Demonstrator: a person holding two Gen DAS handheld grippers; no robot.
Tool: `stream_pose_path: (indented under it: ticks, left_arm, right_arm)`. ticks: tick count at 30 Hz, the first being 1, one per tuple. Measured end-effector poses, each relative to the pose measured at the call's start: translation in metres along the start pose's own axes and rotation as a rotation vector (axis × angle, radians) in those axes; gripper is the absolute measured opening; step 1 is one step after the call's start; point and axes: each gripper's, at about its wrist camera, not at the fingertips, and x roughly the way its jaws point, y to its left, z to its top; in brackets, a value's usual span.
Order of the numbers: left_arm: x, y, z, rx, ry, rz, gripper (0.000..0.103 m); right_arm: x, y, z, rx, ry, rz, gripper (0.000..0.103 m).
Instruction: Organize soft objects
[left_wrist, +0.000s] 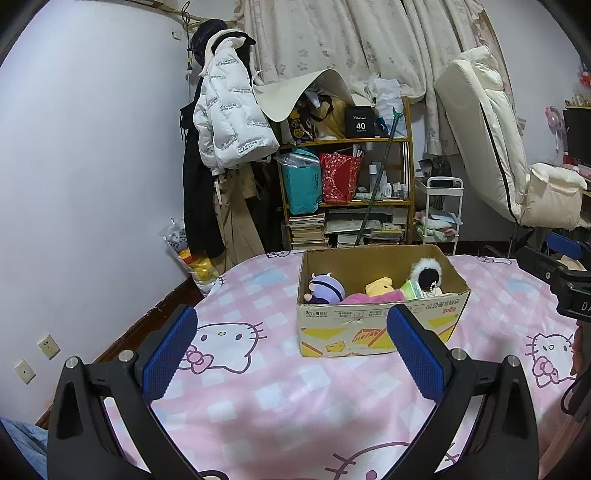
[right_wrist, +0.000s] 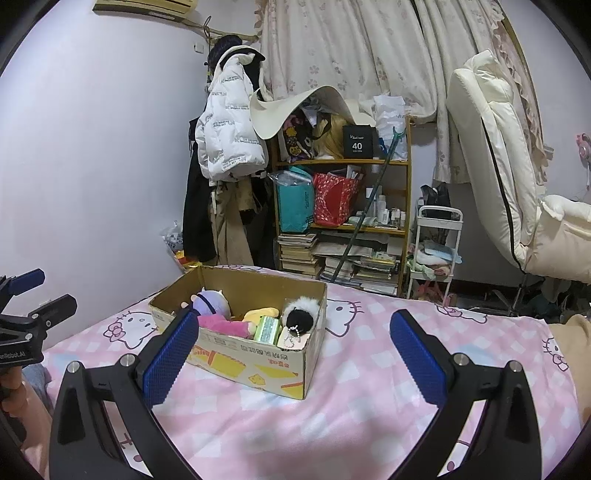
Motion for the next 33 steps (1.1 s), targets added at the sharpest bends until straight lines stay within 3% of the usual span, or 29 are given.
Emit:
stream_pose_path:
  ticks: [33]
  left_arm:
    - [-0.0016,0.0017,0.0006,-0.001,0.007,-0.009,0.101]
  right_arm:
    - [-0.0005,-0.0007,-0.0001,0.003,0.004,-0.001,0.103]
